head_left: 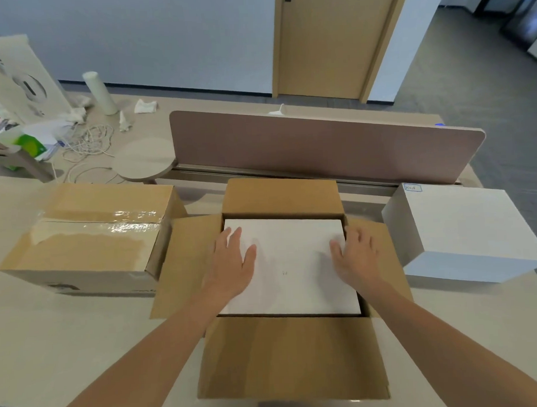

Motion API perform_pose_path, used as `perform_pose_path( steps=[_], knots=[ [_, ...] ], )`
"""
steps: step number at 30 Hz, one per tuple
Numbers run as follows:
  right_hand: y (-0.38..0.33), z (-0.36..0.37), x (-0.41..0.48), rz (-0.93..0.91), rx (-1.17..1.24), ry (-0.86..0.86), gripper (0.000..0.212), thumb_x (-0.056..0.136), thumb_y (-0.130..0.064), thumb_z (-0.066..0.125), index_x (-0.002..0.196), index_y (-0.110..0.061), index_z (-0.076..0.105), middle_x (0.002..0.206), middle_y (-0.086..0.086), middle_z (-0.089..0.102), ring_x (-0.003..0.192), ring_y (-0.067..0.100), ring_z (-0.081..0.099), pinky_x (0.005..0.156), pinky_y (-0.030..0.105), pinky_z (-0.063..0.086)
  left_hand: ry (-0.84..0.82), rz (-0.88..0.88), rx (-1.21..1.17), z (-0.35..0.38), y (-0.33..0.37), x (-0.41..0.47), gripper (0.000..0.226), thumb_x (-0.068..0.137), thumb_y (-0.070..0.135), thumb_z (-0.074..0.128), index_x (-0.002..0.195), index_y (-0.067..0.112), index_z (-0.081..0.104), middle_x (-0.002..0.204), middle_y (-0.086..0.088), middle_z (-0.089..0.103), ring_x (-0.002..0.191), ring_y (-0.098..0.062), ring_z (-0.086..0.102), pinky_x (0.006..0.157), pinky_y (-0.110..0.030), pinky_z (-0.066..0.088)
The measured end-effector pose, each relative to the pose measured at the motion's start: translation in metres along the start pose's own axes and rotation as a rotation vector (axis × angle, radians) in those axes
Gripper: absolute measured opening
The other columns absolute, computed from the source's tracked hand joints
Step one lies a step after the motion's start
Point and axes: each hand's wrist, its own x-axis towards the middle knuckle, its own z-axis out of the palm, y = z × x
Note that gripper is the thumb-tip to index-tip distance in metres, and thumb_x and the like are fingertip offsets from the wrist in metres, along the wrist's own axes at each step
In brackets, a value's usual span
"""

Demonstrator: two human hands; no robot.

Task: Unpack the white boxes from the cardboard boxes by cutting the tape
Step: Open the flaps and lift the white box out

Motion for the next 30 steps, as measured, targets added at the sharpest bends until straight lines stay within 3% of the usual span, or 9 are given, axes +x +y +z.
perform_pose_path(
  steps=[6,10,13,15,18,22,25,28,30],
  knots=[
    [-0.020,-0.012,-0.010,0.092,-0.112,-0.110,0.054,0.101,-0.044,0.040,0.133,-0.001,0.043,0.127,0.016,0.052,0.118,0.031,0.049,0.100,0.042,0.042,-0.065,-0.295,-0.313,-0.007,0.020,0.005,0.067,0.102,0.049,0.041,0.155,0.010,0.027,0.160,-0.010,0.030,0.144,-0.030,0.032,0.112,-0.044,0.033],
    [-0.035,-0.015,-0.006,0.167,-0.115,-0.249,0.053,0.098,-0.051,0.039,0.090,-0.002,0.059,0.079,0.004,0.057,0.077,0.022,0.057,0.071,0.033,0.047,-0.061,-0.460,-0.406,-0.015,0.032,0.014,0.059,0.097,0.042,0.048,0.143,0.006,0.039,0.132,-0.010,0.052,0.111,-0.027,0.052,0.081,-0.036,0.043],
    [-0.041,-0.014,0.000,0.252,0.066,-0.369,0.059,0.098,-0.053,0.040,0.113,0.001,0.055,0.096,0.005,0.054,0.085,0.023,0.053,0.073,0.033,0.043,-0.074,-0.494,-0.361,-0.020,0.036,0.021,0.036,0.093,0.037,0.048,0.106,0.005,0.055,0.084,-0.003,0.051,0.075,-0.019,0.050,0.060,-0.030,0.037],
    [-0.036,-0.013,0.001,0.317,0.204,-0.357,0.064,0.097,-0.052,0.041,0.126,0.004,0.051,0.101,0.006,0.054,0.089,0.025,0.055,0.074,0.033,0.043,-0.096,-0.487,-0.329,-0.022,0.038,0.025,0.027,0.092,0.033,0.047,0.084,0.007,0.052,0.074,-0.002,0.045,0.066,-0.018,0.044,0.059,-0.029,0.034],
    [-0.024,-0.014,-0.002,0.383,0.329,-0.329,0.059,0.099,-0.046,0.042,0.130,0.004,0.050,0.099,0.008,0.057,0.091,0.025,0.056,0.081,0.037,0.045,-0.131,-0.491,-0.293,-0.027,0.040,0.030,0.027,0.093,0.031,0.043,0.081,0.008,0.050,0.074,-0.003,0.044,0.064,-0.018,0.042,0.058,-0.029,0.033],
    [-0.018,-0.022,-0.002,0.480,0.521,-0.374,0.074,0.095,-0.059,0.045,0.143,-0.002,0.038,0.132,0.013,0.052,0.122,0.032,0.050,0.104,0.044,0.042,-0.156,-0.539,-0.333,-0.031,0.039,0.039,0.032,0.096,0.032,0.037,0.098,0.005,0.054,0.080,-0.003,0.047,0.068,-0.018,0.044,0.061,-0.030,0.034],
    [-0.014,-0.026,0.000,0.534,0.677,-0.400,0.086,0.090,-0.068,0.047,0.152,-0.012,0.029,0.152,0.007,0.040,0.138,0.033,0.038,0.112,0.048,0.034,-0.096,-0.585,-0.456,-0.036,0.032,0.044,0.036,0.096,0.038,0.037,0.105,0.009,0.057,0.095,-0.006,0.055,0.082,-0.021,0.052,0.072,-0.033,0.041],
    [-0.016,-0.032,0.001,0.564,0.793,-0.408,0.086,0.089,-0.068,0.049,0.154,-0.017,0.026,0.159,0.005,0.031,0.145,0.032,0.031,0.116,0.050,0.028,-0.058,-0.636,-0.582,-0.038,0.018,0.050,0.028,0.096,0.040,0.041,0.085,0.018,0.054,0.101,-0.008,0.056,0.091,-0.025,0.055,0.089,-0.041,0.052],
    [-0.021,-0.034,-0.001,0.558,0.821,-0.414,0.077,0.095,-0.063,0.045,0.155,-0.019,0.024,0.161,0.004,0.026,0.148,0.029,0.024,0.120,0.048,0.021,-0.082,-0.641,-0.670,-0.037,0.008,0.050,0.025,0.096,0.036,0.045,0.086,0.016,0.056,0.110,-0.012,0.061,0.101,-0.030,0.060,0.097,-0.048,0.053]
  ],
)
